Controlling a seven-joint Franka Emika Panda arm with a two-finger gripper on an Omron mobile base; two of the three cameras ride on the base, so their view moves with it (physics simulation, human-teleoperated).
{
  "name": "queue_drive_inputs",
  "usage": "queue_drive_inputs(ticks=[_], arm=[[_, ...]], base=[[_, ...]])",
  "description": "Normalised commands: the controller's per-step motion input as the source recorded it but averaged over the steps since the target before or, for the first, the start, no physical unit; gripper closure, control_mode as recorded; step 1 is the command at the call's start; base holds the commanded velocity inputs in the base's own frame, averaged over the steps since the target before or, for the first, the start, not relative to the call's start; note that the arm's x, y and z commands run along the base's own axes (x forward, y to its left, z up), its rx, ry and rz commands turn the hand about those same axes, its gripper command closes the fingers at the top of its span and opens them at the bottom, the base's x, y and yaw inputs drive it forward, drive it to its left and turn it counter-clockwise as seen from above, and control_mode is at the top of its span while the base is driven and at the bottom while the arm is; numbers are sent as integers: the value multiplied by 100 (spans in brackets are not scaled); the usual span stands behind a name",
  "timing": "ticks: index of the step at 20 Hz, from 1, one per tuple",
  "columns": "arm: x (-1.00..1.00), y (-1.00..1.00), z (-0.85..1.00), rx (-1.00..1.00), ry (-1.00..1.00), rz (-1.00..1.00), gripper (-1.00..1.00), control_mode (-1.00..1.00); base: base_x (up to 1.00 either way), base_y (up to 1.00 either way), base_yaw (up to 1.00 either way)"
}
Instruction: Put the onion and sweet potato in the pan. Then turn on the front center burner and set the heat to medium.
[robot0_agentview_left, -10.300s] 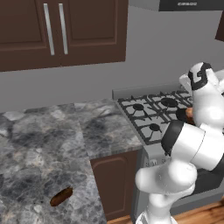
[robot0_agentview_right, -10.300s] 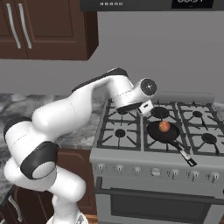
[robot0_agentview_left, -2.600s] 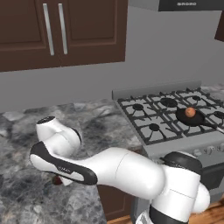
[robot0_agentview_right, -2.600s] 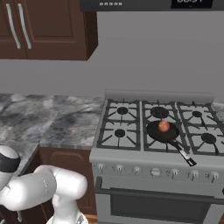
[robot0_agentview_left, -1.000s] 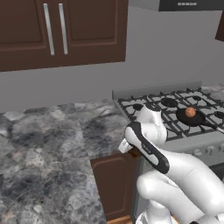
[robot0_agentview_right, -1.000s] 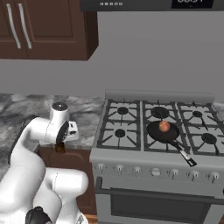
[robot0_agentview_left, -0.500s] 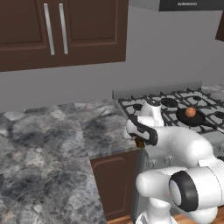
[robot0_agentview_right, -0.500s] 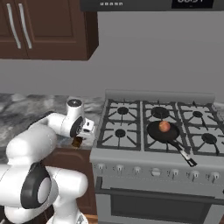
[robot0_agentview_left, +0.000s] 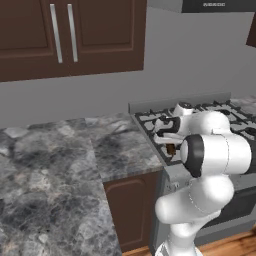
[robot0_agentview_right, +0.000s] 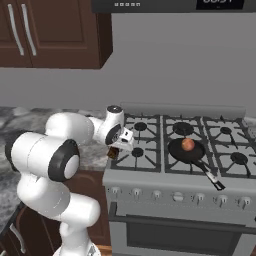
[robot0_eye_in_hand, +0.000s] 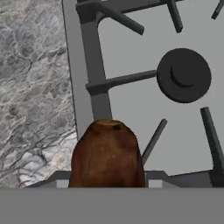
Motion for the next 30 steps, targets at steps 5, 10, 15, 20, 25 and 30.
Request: queue_drive_inputs(ticks=[5,10,15,20,25,30], arm=[[77,-82,0,7,0,0,100,-100],[33,-66,0,4,0,0,100,-100],[19,-63,0,0,0,-1,100,-100],[1,-63,0,0,0,-4,100,-100],[0,-52,5,0,0,-7,100,-100],[-1,-45,14,-3,3,-7,100,-100]], base=[[0,0,0],[0,0,0],[0,0,0],[0,0,0],[0,0,0],[0,0,0]])
